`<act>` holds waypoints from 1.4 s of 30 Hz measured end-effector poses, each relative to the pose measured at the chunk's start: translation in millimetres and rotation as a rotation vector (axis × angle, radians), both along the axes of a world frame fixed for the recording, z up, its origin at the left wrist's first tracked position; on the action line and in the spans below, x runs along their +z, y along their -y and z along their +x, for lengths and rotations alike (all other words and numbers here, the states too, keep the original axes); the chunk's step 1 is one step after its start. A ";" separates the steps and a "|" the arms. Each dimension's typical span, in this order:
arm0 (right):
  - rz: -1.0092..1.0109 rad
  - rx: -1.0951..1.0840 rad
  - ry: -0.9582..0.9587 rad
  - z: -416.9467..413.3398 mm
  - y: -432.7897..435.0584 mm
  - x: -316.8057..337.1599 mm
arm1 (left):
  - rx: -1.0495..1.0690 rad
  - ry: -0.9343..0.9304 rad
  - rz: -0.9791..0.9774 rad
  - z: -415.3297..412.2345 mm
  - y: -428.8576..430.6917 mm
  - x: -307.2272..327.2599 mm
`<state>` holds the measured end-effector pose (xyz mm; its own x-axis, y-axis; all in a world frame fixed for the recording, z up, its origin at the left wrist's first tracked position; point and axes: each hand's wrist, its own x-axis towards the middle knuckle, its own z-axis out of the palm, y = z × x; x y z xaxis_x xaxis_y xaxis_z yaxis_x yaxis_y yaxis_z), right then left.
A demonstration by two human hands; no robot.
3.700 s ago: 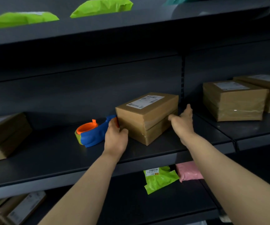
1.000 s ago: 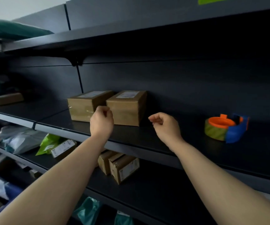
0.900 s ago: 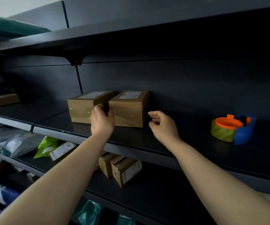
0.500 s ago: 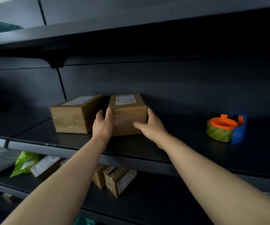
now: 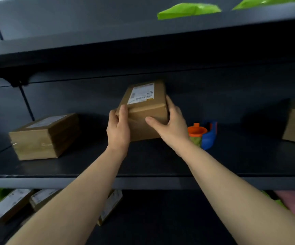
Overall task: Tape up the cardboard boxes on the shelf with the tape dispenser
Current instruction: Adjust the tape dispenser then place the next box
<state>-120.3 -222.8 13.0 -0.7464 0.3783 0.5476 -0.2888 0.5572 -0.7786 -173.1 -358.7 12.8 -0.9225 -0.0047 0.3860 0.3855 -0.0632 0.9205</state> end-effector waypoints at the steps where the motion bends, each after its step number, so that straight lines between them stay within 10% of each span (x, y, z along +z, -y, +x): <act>1: 0.001 -0.043 -0.024 10.6 -15.7 3.2 | -0.045 -0.009 0.011 7.0 -17.8 5.4; 21: -0.579 -0.350 0.017 137.4 -230.0 -42.4 | -0.124 -0.304 -0.541 80.7 -223.9 -28.6; 28: -0.511 -0.318 0.036 110.6 -217.6 -42.2 | 0.179 -0.312 -1.276 26.2 -191.3 -42.2; 35: -0.307 -0.478 0.003 74.7 -171.7 -40.7 | 0.187 -0.084 -1.107 -12.6 -86.4 -28.2; 39: 0.245 -0.511 -0.519 62.7 -107.5 -28.8 | 0.075 -0.038 -0.678 -17.3 -23.6 -27.7; 42: 0.366 -0.301 -0.497 49.9 -62.9 -20.6 | -0.075 0.007 -0.338 -9.3 5.1 -28.2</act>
